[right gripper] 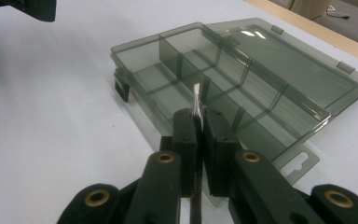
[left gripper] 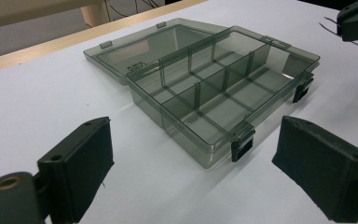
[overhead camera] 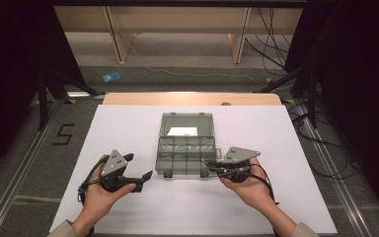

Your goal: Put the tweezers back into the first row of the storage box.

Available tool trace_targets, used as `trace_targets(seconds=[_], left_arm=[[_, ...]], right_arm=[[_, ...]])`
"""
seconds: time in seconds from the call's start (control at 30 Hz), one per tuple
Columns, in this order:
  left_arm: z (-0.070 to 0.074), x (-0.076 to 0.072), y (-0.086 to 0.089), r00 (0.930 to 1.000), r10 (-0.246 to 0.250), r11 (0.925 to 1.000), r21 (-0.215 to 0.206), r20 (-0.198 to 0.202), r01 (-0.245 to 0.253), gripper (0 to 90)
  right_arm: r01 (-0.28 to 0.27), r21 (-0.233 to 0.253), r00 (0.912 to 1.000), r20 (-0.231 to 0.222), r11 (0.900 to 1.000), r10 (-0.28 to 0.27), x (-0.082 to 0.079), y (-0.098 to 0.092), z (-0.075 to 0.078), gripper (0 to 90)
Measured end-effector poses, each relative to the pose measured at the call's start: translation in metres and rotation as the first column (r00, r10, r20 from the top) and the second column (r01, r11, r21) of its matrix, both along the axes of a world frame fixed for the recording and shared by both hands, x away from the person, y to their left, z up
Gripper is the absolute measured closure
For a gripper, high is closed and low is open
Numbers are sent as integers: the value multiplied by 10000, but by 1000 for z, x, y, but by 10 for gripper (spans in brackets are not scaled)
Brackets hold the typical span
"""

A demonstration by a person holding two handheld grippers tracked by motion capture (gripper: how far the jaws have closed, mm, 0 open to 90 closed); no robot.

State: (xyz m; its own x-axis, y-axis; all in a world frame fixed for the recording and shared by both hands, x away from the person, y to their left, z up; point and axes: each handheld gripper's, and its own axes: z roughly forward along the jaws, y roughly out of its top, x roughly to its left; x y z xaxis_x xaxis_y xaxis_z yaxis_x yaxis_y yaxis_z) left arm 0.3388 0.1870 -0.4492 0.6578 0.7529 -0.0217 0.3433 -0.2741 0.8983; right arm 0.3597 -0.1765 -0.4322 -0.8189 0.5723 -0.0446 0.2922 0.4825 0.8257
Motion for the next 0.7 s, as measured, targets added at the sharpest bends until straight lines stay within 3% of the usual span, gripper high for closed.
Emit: trace_targets(seconds=[0.7], left_arm=[[-1, 0, -1, 10000, 37, 10000, -31, -6, -37, 106]], right_arm=[[241, 125, 9995, 204, 9996, -243, 14, 0, 6, 849]])
